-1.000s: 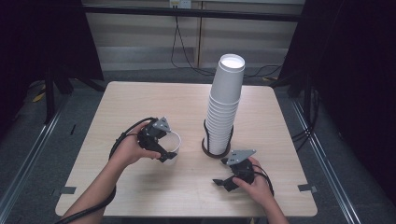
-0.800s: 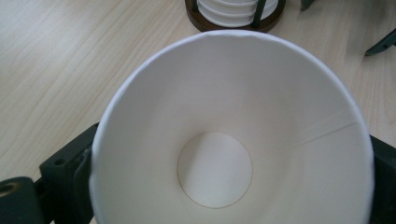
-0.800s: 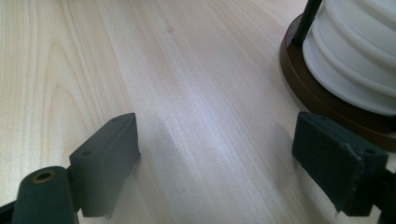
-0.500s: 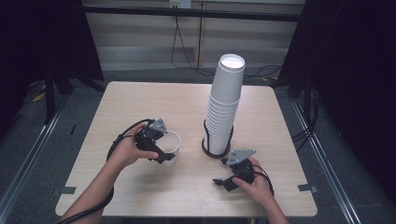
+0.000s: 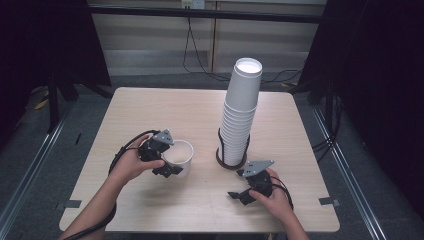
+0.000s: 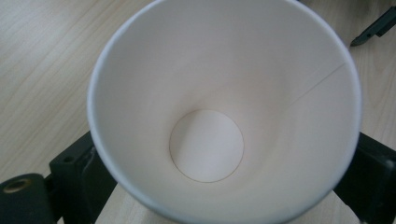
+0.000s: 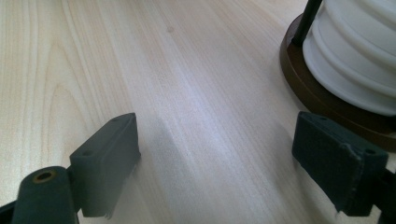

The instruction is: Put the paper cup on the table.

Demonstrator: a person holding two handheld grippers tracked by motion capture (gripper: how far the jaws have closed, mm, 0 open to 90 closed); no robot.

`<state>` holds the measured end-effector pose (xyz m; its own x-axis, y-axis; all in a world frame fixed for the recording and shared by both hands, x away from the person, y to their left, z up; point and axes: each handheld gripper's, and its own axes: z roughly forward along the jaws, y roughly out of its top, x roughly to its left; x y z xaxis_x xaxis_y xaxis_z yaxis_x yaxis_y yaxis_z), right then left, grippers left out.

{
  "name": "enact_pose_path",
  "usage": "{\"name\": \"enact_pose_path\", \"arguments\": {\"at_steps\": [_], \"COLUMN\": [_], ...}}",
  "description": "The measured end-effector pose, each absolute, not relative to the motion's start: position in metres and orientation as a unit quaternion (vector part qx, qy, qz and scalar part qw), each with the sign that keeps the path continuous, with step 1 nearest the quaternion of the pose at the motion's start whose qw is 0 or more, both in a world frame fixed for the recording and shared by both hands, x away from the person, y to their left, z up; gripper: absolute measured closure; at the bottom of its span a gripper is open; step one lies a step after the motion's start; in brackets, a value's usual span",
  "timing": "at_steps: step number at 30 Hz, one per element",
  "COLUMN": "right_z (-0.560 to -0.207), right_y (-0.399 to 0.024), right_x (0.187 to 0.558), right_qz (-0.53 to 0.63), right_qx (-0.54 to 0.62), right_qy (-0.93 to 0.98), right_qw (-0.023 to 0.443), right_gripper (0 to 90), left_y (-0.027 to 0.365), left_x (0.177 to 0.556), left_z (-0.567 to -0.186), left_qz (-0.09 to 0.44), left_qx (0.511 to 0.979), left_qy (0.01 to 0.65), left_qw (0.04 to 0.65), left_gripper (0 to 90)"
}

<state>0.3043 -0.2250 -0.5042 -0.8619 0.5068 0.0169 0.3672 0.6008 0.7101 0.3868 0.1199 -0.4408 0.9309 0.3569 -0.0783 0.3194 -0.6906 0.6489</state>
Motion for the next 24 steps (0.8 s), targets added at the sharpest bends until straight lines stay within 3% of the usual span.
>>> {"name": "enact_pose_path", "arguments": {"at_steps": [24], "right_z": [-0.504], "right_y": [-0.225], "right_x": [0.305], "right_qz": [0.374], "right_qx": [0.245], "right_qy": [0.890], "right_qw": [0.092], "right_gripper": [14.4], "left_y": [0.136], "left_x": [0.378], "left_z": [-0.448], "left_qz": [0.023], "left_qx": [0.917], "left_qy": [0.184], "left_qw": [0.353], "left_gripper": [7.8]}}
